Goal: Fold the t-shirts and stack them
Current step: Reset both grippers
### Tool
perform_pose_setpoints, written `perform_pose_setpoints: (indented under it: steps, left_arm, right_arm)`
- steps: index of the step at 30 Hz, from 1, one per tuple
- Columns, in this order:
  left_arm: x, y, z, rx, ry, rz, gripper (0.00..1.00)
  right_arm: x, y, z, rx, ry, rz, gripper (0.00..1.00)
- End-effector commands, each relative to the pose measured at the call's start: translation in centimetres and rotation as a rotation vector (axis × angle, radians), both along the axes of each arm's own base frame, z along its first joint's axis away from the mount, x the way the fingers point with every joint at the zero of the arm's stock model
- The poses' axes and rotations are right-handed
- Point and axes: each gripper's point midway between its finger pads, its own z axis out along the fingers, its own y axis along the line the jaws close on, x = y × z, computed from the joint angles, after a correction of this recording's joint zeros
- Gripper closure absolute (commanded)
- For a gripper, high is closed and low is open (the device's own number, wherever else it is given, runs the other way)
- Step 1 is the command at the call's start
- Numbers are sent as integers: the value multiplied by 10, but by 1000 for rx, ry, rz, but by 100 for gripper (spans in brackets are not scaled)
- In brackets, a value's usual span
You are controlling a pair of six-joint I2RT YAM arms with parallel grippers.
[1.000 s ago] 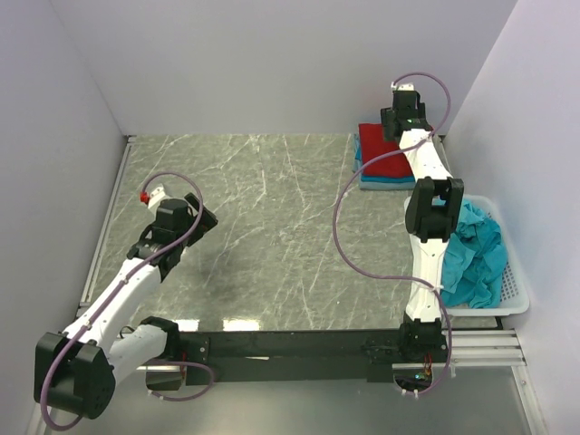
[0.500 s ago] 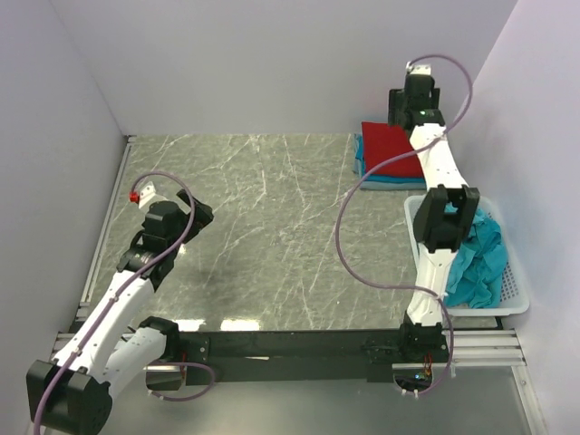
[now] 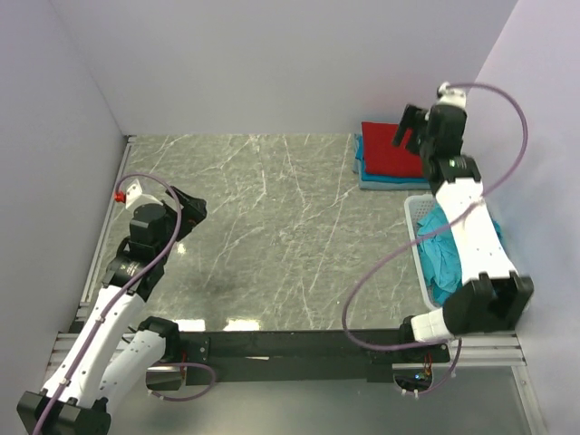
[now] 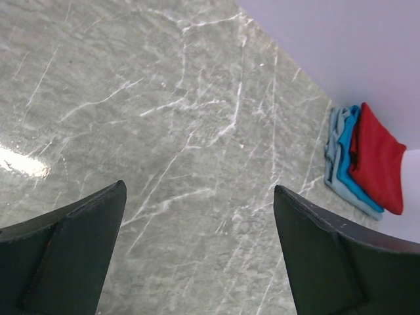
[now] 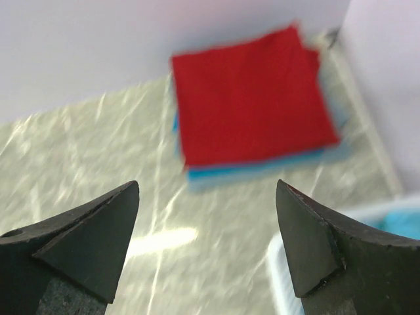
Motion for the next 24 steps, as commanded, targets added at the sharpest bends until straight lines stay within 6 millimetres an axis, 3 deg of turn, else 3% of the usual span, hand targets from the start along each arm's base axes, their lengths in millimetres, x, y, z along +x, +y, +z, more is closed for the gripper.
perform_pose_setpoints:
  steps: [1,2,3,4,5,6,7,8,9,11,12,18,24]
  left_arm:
    - [-3,-2,21,-6,-42,-26,1]
    - [-4,-4,21,-8,-43,-35,1]
    - [-4,-6,22,-11,-49,-44,1]
    - [-4,-6,19,-3,-48,-52,1]
    - [-4,-5,20,-3,-57,-50,1]
    - [-5,-3,24,-5,-75,-41,1]
    - [-5,-1,25,-5,-83,-30,1]
    - [-6,-1,27,-7,-96,-27,1]
    - [-9,0,32,-12,-119,-25,1]
    - [-12,3,32,-20,-138,-15,1]
    - [-16,4,35,-34,-163,-7,1]
    - [-29,10,20,-79,-189,26,1]
    - [-36,18,14,-70,-175,60,1]
  right_arm:
    - [-37,30,1,139,-76,58,9]
    - [-45,35,-3,155,-89,67,9]
    - [-58,47,-34,170,-38,104,9]
    - [-73,53,-28,199,-75,131,9]
    - [-81,58,-35,218,-77,150,9]
    - [-88,64,-62,233,-60,173,8]
    - [-100,78,-62,279,-86,241,8]
    - [-105,83,-72,298,-88,269,8]
    - [-112,89,-97,313,-66,297,8]
    - [-125,96,-107,350,-78,332,8]
    - [-130,98,-125,356,-70,340,8]
    - [-148,103,-152,376,-70,376,7]
    - [-153,96,-148,371,-151,354,7]
